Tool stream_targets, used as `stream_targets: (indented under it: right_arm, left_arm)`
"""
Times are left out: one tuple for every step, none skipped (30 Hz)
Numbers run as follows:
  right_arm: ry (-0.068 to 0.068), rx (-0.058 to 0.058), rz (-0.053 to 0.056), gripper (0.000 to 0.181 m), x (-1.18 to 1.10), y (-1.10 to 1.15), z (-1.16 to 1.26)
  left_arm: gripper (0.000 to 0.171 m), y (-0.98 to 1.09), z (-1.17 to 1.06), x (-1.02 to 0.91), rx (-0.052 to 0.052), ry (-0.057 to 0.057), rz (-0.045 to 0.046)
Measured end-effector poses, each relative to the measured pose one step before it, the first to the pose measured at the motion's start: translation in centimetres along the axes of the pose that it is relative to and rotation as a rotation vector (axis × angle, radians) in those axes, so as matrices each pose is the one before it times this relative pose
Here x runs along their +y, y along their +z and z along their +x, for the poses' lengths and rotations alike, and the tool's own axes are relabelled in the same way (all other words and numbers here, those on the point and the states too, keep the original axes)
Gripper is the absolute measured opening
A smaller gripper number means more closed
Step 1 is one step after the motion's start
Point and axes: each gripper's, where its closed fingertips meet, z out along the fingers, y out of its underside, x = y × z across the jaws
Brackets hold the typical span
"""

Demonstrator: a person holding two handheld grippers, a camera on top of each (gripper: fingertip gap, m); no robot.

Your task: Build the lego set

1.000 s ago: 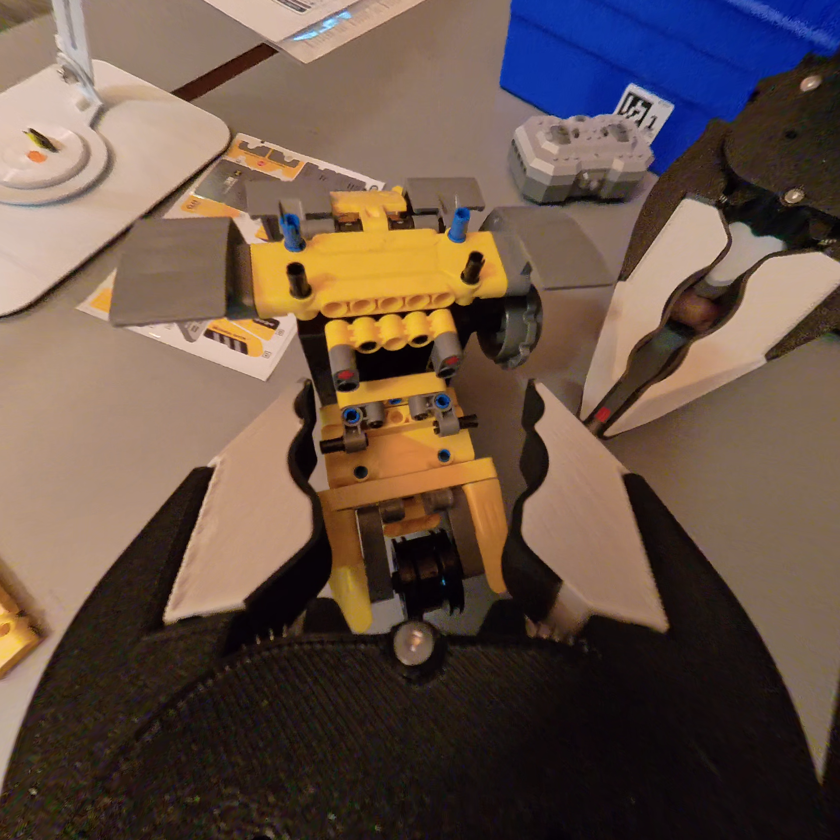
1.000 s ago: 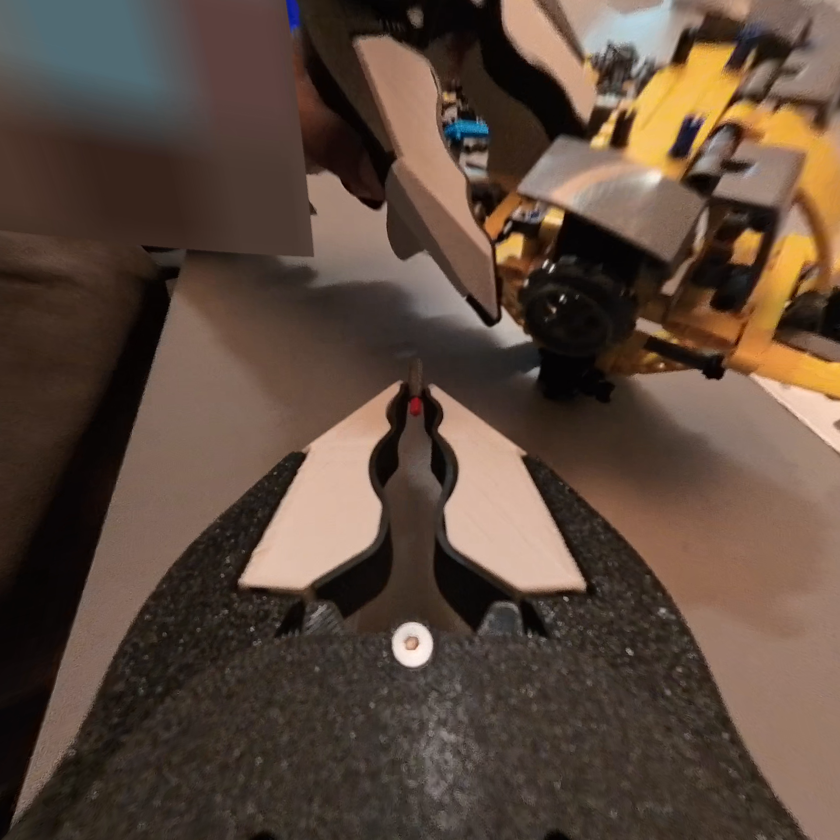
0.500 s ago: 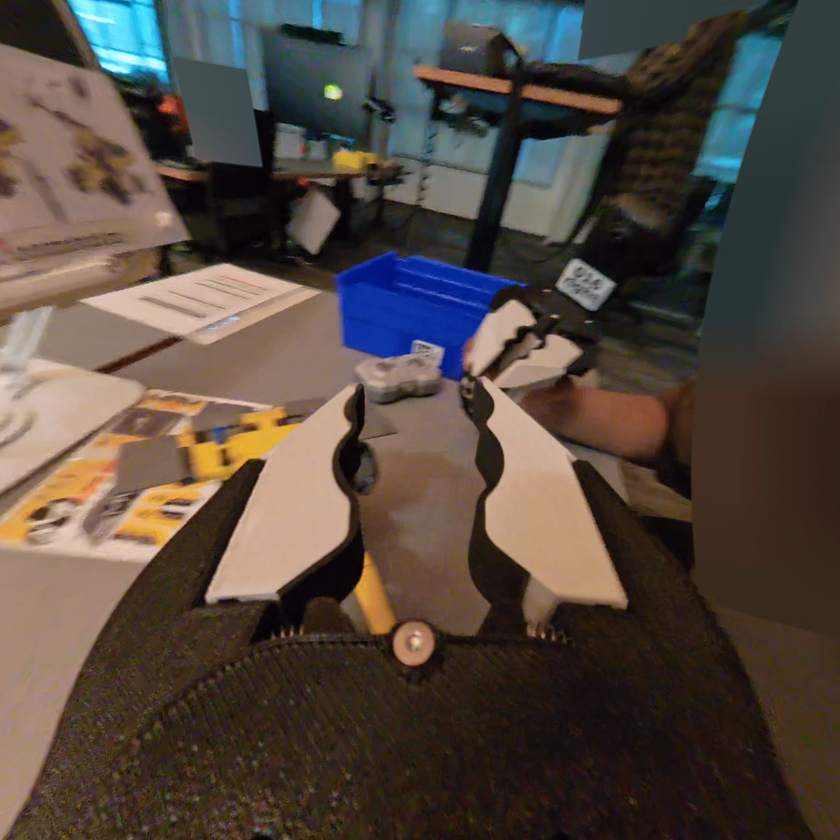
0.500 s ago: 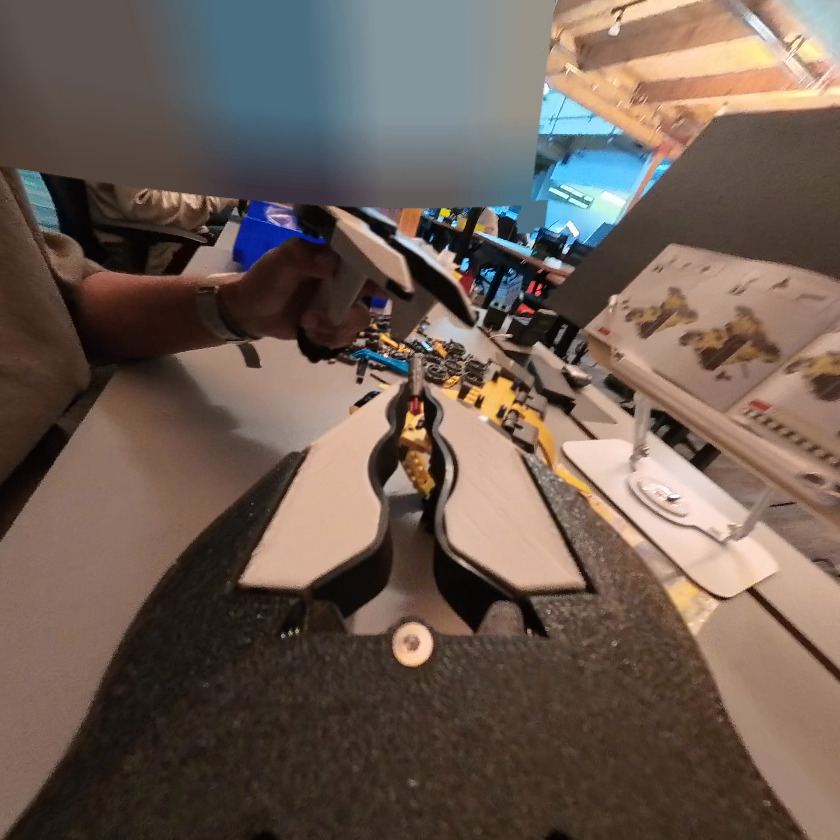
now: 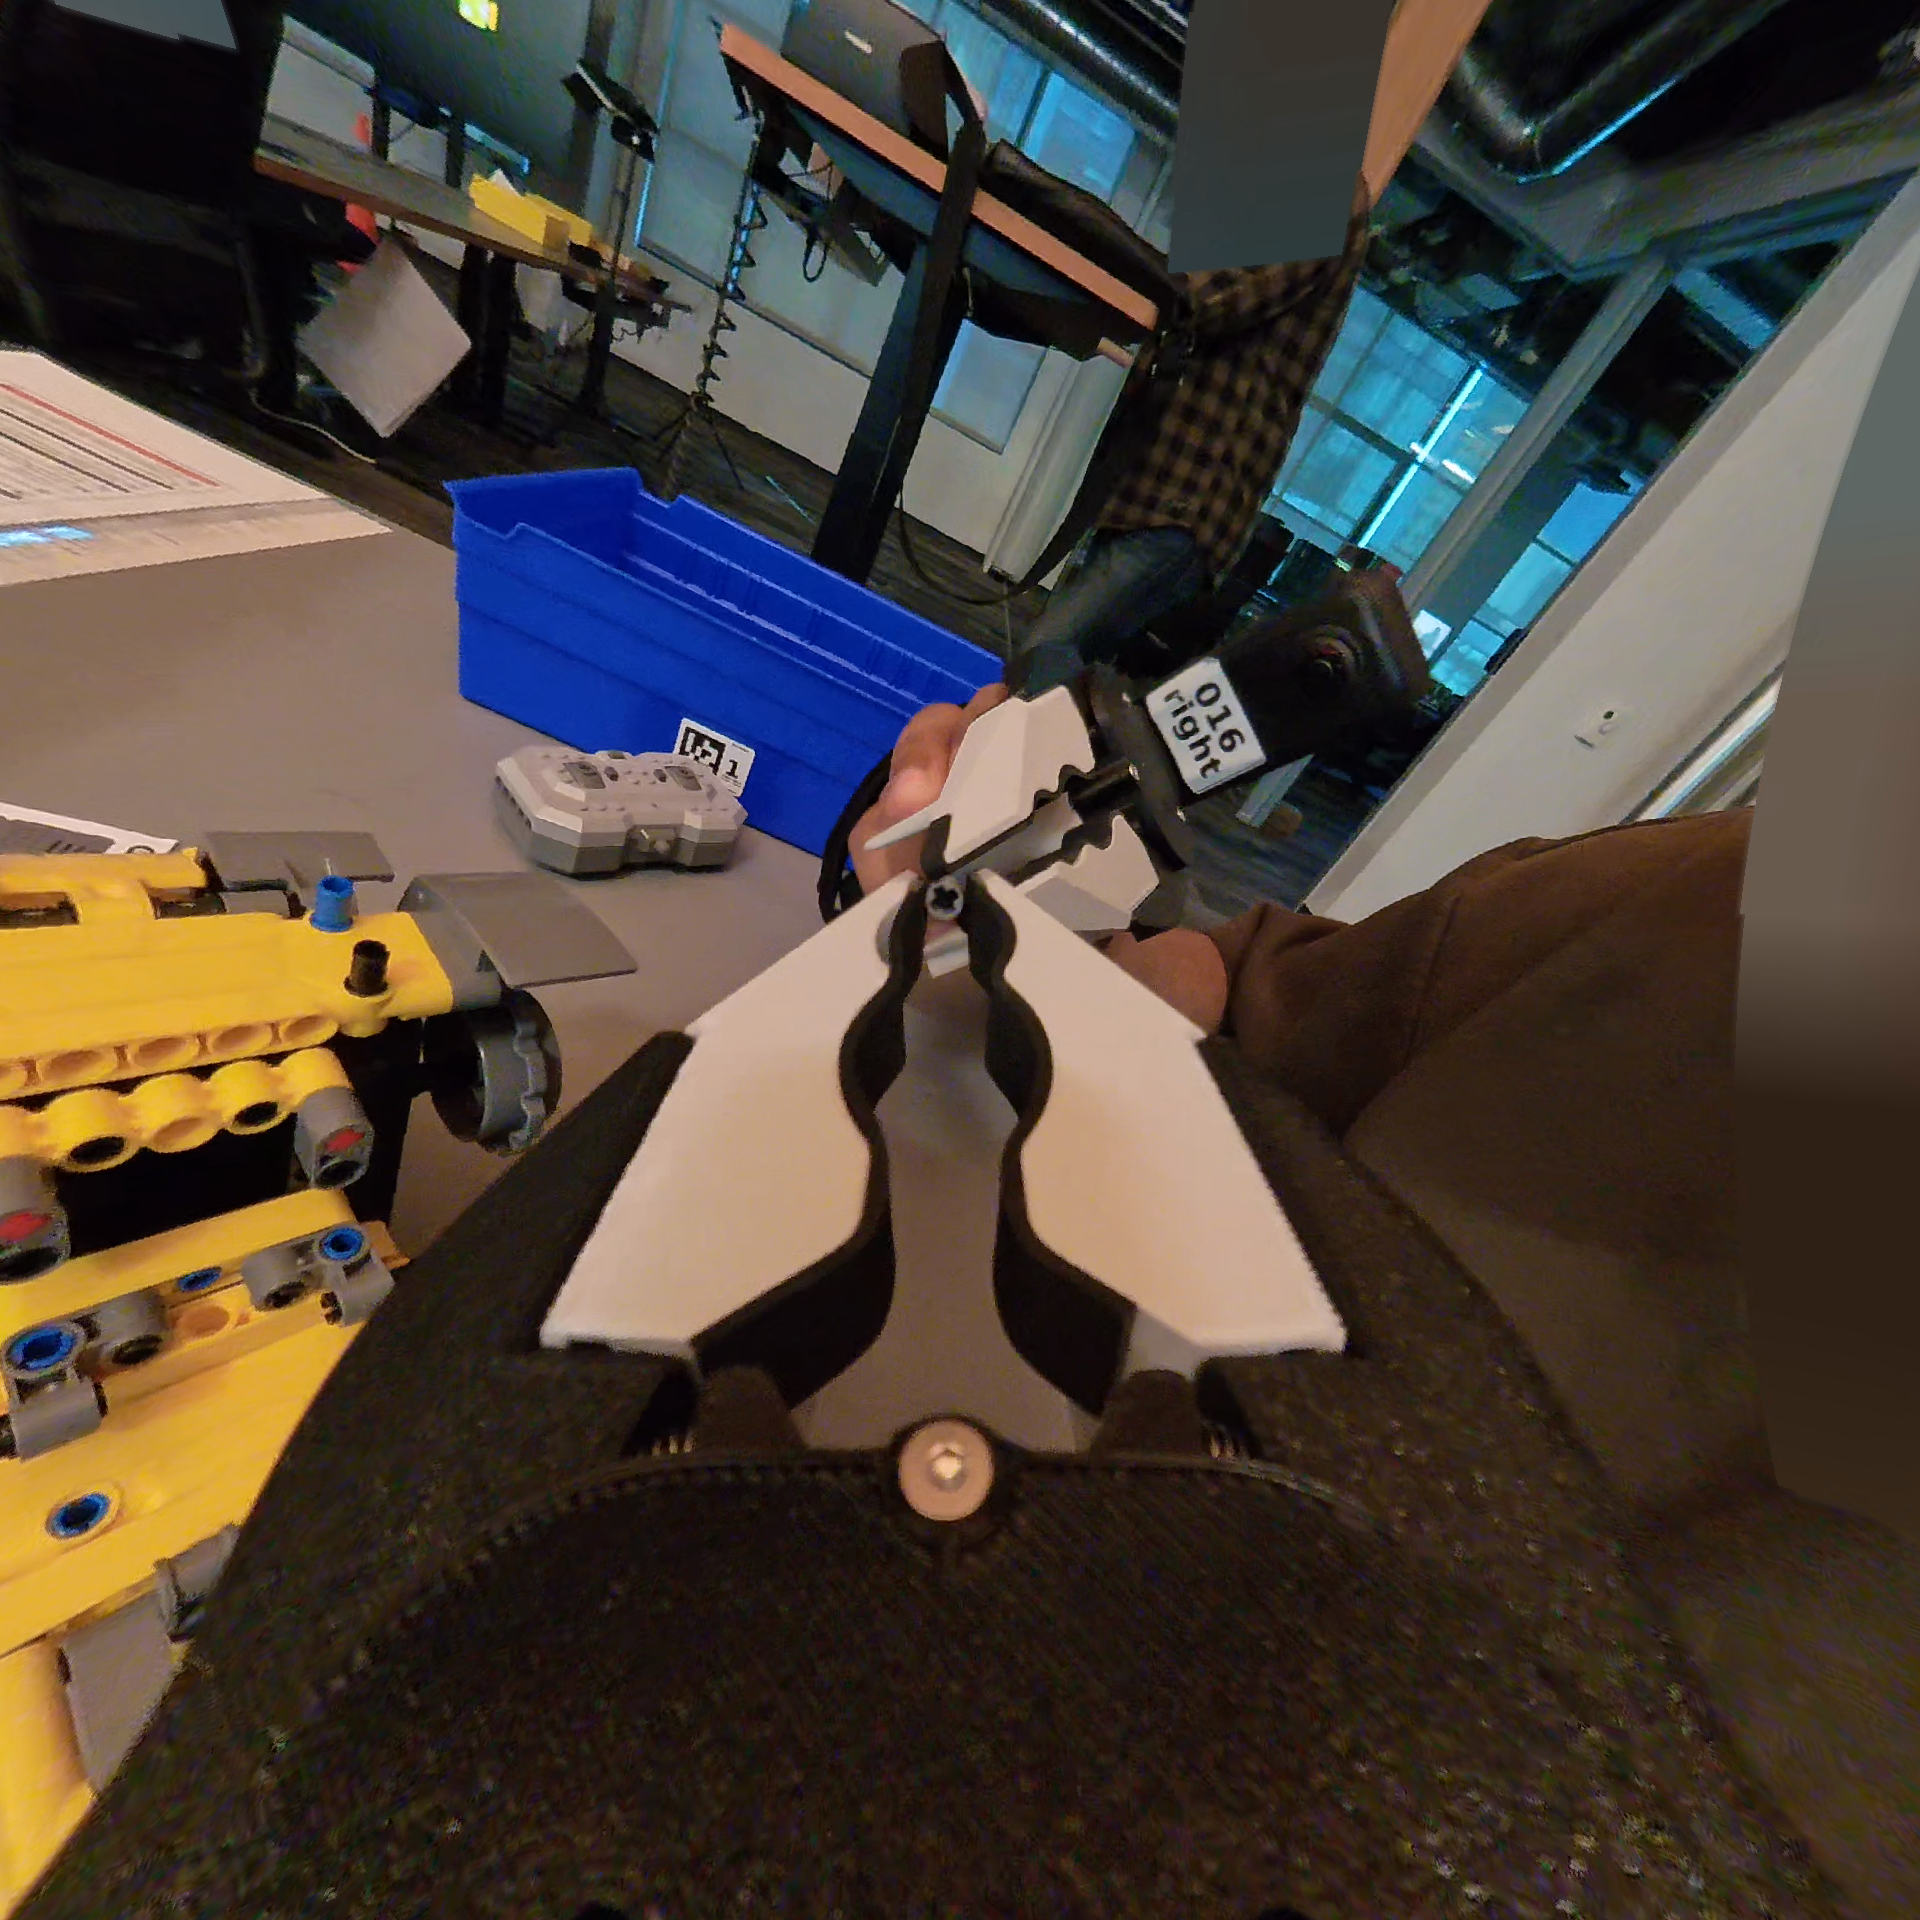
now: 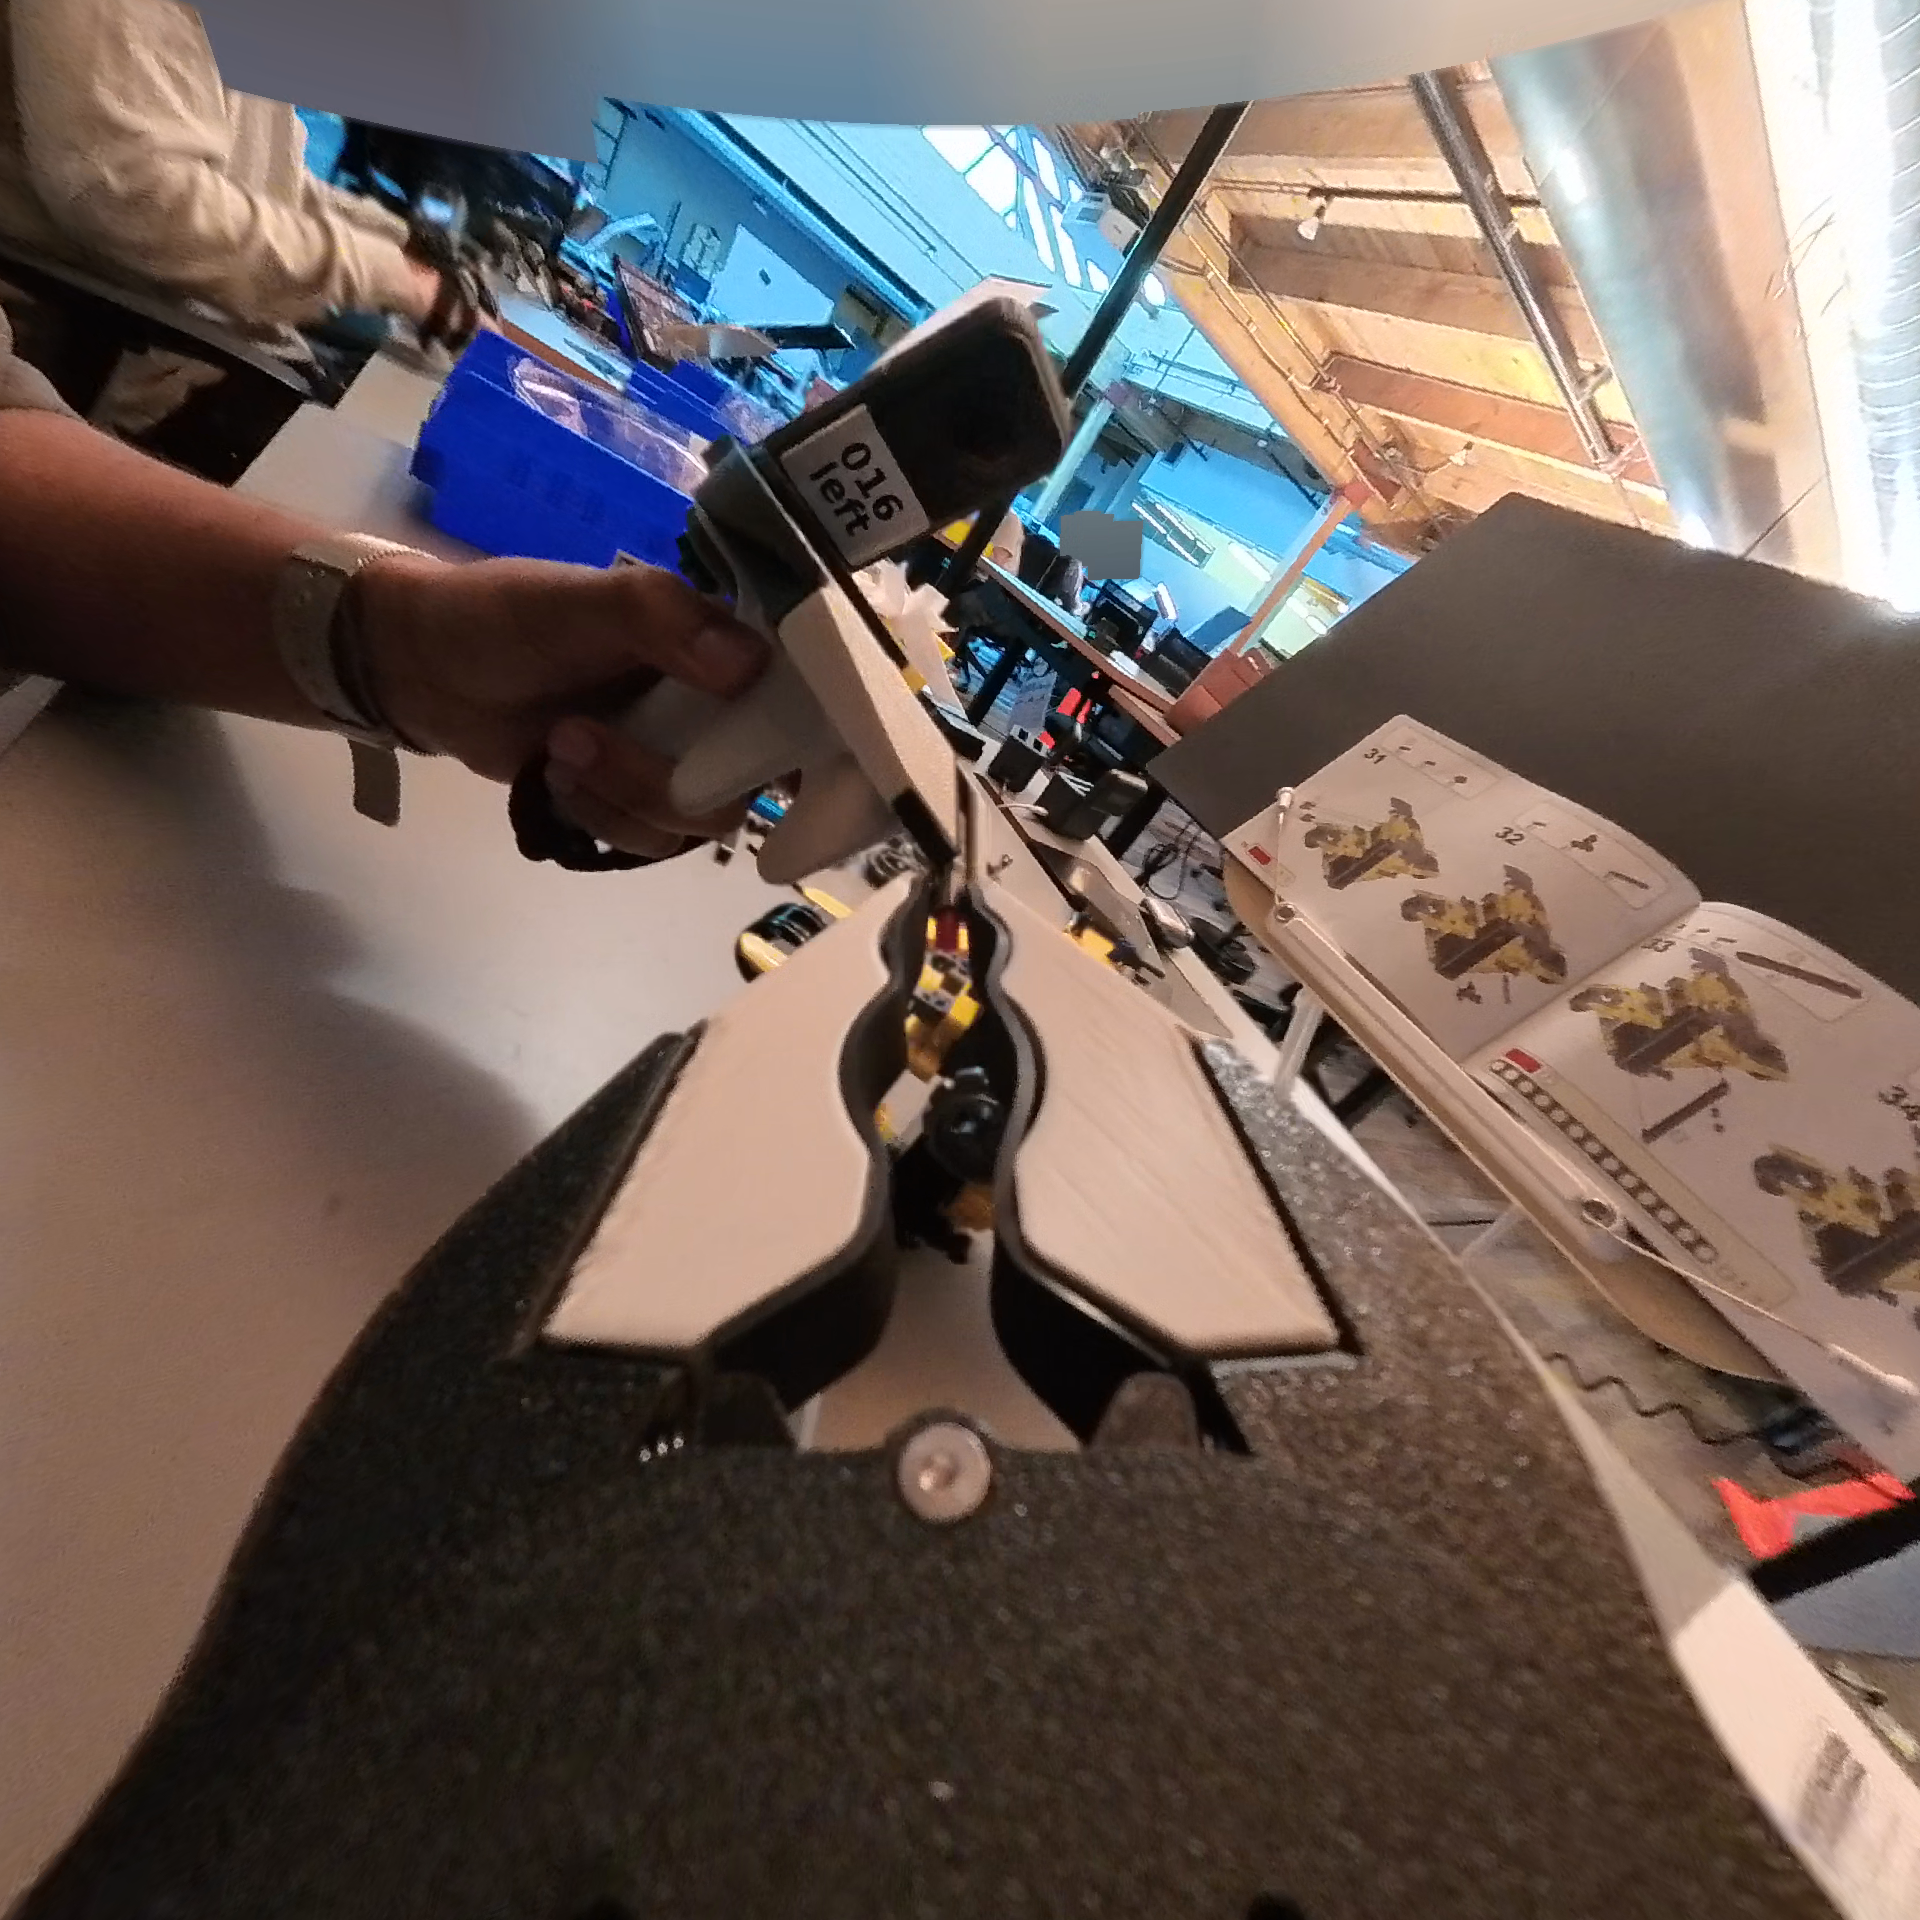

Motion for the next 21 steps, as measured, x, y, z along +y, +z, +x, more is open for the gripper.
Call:
stream_targets:
  right_arm:
    - [0.0369,-0.0076,0.0134,0.007,-0.075,0.032,0.006]
    - [0.0421,-0.003,0.017,0.021,-0.118,0.025,0.103]
    - [0.0423,-0.0018,0.0183,0.032,-0.174,-0.009,0.137]
    - [0.0381,-0.0085,0.0184,0.035,-0.207,-0.05,0.062]
    - [0.0369,-0.0101,0.0128,0.034,-0.126,-0.044,0.036]
    - [0.0377,-0.0084,0.0059,0.035,-0.008,0.008,0.069]
    - [0.0379,-0.0099,0.0033,0.034,0.017,0.024,0.055]
    - [0.0415,-0.0081,0.0048,0.034,-0.007,0.025,0.075]
    - [0.0484,-0.011,0.0068,0.033,-0.037,0.047,0.07]
    - [0.0541,-0.0207,0.0065,0.033,-0.032,0.048,-0.044]
    - [0.0578,-0.0262,0.0063,0.031,-0.03,0.037,-0.104]
    - [0.0577,-0.0332,0.0078,0.026,-0.04,0.023,-0.181]
    - [0.0581,-0.0319,0.0062,0.024,-0.001,0.028,-0.141]
    - [0.0585,-0.0262,0.0054,0.022,0.013,0.022,-0.039]
    - [0.0533,-0.0327,0.0066,0.02,-0.006,-0.001,-0.109]
    - [0.049,-0.0287,0.0059,0.018,0.009,-0.009,-0.071]
    - [0.0451,-0.0188,0.0067,0.016,0.015,-0.025,0.061]
    - [0.038,-0.0192,0.0075,0.013,0.003,-0.022,-0.006]
    - [0.0314,-0.0142,0.0041,0.011,0.072,-0.013,0.028]
    - [0.0237,-0.0092,0.0035,0.01,0.084,0.003,0.043]
    - [0.0188,-0.0069,0.0054,0.009,0.009,0.004,0.031]
  left_arm:
    - [0.001,-0.086,0.007,-0.124,0.0014,0.0065,0.00863]
    - [0.001,-0.116,0.094,-0.175,0.0098,0.002,0.01007]
    - [0.002,-0.117,0.081,-0.128,0.0136,-0.0068,0.00689]
    - [0.001,-0.097,0.023,-0.104,0.0135,-0.0135,0.00616]
    - [0.001,-0.097,0.118,-0.146,0.0199,-0.015,0.01092]
    - [0.001,-0.066,0.159,-0.165,0.0228,-0.0154,0.01404]
    - [0.001,-0.033,0.144,-0.114,0.0216,-0.0139,0.01062]
    - [0.0,-0.016,0.166,-0.119,0.0186,-0.0059,0.0114]
    - [0.0,-0.014,0.083,-0.081,0.0081,0.0065,0.00977]
    - [0.0,-0.006,-0.002,-0.038,-0.0033,0.0209,0.00545]
    - [0.001,0.017,-0.04,0.015,-0.0121,0.0336,0.00151]
    - [0.001,0.024,-0.056,0.052,-0.0175,0.0409,-0.0037]
    - [0.001,0.016,-0.007,0.033,-0.0171,0.0419,-0.00383]
    - [0.002,0.04,0.035,0.025,-0.0145,0.0363,-0.00522]
    - [0.001,0.041,-0.058,0.03,-0.0185,0.0277,-0.00526]
    - [0.001,0.048,-0.02,0.035,-0.0128,0.0213,-0.00435]
    - [0.001,0.065,0.06,0.081,-0.0038,0.0158,-0.0059]
    - [0.001,0.074,0.017,0.079,-0.0051,0.0121,-0.0048]
    - [0.001,0.058,-0.017,0.091,-0.0044,0.0091,-0.00267]
    - [0.001,0.055,0.007,0.083,-0.0007,0.0039,-0.00195]
    - [0.001,-0.016,-0.057,-0.018,-0.0018,-0.0007,0.00412]
